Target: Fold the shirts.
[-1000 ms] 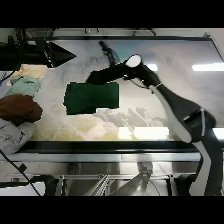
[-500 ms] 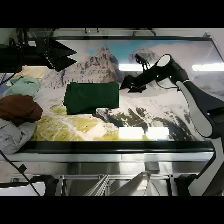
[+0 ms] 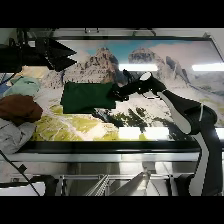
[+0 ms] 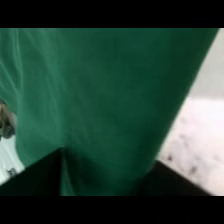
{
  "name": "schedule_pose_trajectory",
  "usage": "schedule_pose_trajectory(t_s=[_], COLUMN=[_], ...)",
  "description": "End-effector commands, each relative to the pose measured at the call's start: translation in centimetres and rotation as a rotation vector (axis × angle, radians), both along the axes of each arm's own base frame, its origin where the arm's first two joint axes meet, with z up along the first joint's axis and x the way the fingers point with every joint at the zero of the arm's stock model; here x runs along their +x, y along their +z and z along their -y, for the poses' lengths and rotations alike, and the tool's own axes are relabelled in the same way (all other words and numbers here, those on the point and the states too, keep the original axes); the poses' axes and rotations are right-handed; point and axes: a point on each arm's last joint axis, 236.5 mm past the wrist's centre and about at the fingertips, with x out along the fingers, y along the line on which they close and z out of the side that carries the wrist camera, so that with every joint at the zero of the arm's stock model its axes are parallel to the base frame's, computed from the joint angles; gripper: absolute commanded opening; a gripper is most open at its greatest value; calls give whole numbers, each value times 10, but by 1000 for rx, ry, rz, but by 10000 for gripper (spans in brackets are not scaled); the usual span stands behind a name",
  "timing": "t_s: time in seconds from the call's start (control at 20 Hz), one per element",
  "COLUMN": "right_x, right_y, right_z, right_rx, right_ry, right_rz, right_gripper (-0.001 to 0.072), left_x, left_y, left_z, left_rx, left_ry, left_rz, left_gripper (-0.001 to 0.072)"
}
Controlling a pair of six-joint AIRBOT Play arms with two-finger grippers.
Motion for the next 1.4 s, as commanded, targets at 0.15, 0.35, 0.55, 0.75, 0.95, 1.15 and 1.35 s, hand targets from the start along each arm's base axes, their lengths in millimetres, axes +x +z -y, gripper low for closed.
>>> schedule_pose_trajectory(t_s=[0.15, 0.35, 0.55, 0.75, 0.95, 1.15, 1.35], right_x=[18, 65, 62, -26, -128, -264, -351], right_y=[65, 127, 194, 210, 158, 74, 36], right_z=[-16, 116, 359, 558, 672, 706, 705], right_rx=[130, -97, -499, -684, -723, -722, -648], right_ry=[-19, -197, -555, -851, -1077, -1163, -1286], right_rz=[120, 230, 280, 137, -70, -379, -554], right_gripper=[20, 19, 19, 19, 19, 19, 20], left_x=[-10, -13, -13, -13, -17, -17, -17], left_y=[0, -1, -1, -1, -3, -3, -3], left_z=[1, 1, 2, 1, 1, 1, 1], left_rx=[-2, -1, 0, 1, 8, 8, 8], left_ry=[-37, -50, -50, -50, -66, -65, -65], left_rz=[-28, -32, -31, -31, -32, -33, -33], left_gripper=[696, 697, 697, 696, 697, 697, 697])
